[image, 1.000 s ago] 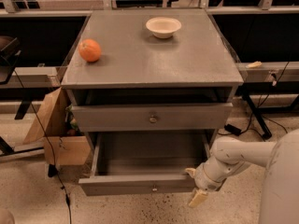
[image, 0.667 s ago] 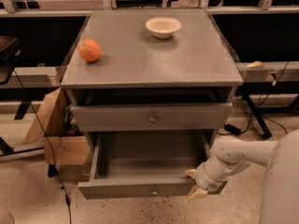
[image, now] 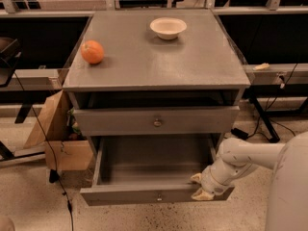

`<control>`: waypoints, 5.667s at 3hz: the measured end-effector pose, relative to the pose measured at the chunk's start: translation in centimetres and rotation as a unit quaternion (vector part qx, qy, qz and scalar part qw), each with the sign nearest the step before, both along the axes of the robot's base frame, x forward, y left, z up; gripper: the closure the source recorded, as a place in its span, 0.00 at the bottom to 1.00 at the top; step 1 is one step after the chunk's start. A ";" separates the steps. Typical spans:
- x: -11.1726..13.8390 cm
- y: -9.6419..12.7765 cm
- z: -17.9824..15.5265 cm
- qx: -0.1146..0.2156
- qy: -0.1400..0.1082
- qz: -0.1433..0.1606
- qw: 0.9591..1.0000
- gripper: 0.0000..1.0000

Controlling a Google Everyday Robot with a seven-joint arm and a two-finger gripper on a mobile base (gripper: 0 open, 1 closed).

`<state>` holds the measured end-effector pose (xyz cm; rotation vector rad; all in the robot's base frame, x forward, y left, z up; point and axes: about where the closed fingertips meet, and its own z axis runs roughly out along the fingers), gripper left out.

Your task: Open middle drawer

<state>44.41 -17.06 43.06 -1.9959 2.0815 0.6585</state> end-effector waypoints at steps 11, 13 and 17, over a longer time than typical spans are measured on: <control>0.8 0.3 -1.7 -0.002 -0.051 -0.056 0.997 0.00; 1.1 -0.2 -2.3 -0.002 -0.040 -0.062 0.997 0.40; 1.8 -0.4 -2.1 -0.002 -0.034 -0.062 0.997 1.00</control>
Offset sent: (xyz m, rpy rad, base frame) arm -0.0438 0.0257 0.0020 -0.0237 -0.0208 0.0889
